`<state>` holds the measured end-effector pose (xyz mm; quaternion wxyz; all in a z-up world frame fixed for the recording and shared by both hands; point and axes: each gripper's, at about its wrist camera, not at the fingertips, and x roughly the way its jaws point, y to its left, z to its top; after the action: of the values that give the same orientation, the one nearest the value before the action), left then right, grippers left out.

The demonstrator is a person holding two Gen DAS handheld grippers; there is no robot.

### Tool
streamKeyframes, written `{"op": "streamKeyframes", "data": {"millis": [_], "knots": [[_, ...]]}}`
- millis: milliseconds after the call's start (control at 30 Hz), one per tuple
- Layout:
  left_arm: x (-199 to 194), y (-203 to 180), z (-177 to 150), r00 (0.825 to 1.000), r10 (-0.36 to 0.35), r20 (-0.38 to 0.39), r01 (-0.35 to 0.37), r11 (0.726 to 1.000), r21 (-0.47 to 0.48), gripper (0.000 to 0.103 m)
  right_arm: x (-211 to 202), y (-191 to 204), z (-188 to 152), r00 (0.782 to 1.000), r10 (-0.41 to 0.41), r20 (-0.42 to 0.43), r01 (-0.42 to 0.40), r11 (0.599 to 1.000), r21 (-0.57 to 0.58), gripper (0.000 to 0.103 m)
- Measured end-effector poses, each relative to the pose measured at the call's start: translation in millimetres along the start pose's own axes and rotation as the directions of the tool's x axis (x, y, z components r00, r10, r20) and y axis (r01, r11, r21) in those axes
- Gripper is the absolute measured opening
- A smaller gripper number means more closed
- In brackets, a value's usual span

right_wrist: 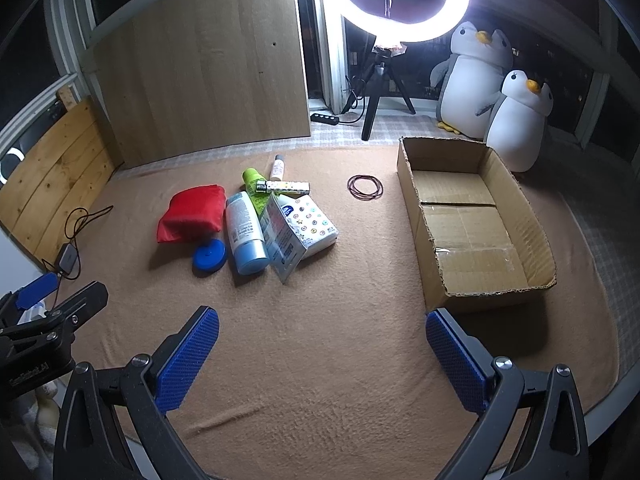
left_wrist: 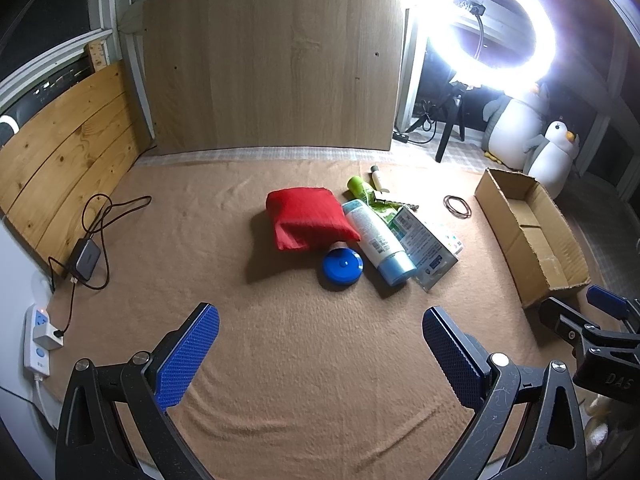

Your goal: Organize objects

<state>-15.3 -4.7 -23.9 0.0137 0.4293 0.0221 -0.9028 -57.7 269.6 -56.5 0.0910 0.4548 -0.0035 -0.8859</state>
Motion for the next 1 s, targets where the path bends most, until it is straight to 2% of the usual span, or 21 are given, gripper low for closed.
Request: {"op": "streamKeyframes", "data": {"millis": [333, 700, 800, 1000], "knots": [[29, -6, 16, 1.0, -0.006, -0.017, 0.006, 1.0, 0.013, 0.103, 6, -10, 1, 1.0, -0.015, -0.016, 0.016, 1.0, 0.019, 0.102], [92, -17, 68, 0.999, -0.032, -0.043, 0.032, 0.999, 0.004, 0.102, 12, -36, -4, 0.998, -0.048, -0.047, 0.051, 0.997, 0.055, 0.102], [112, -23, 82, 0.998, -0.036, -0.057, 0.037, 0.999, 0.008, 0.098, 12, -46, -7, 0.996, -0.064, -0.056, 0.068, 0.995, 0.071, 0.102], [164, -30, 112, 0.987, -0.089, -0.132, 0.086, 0.996, -0.027, 0.078, 12, -72, -13, 0.992, -0.1, -0.076, 0.107, 0.989, 0.106, 0.102]]}}
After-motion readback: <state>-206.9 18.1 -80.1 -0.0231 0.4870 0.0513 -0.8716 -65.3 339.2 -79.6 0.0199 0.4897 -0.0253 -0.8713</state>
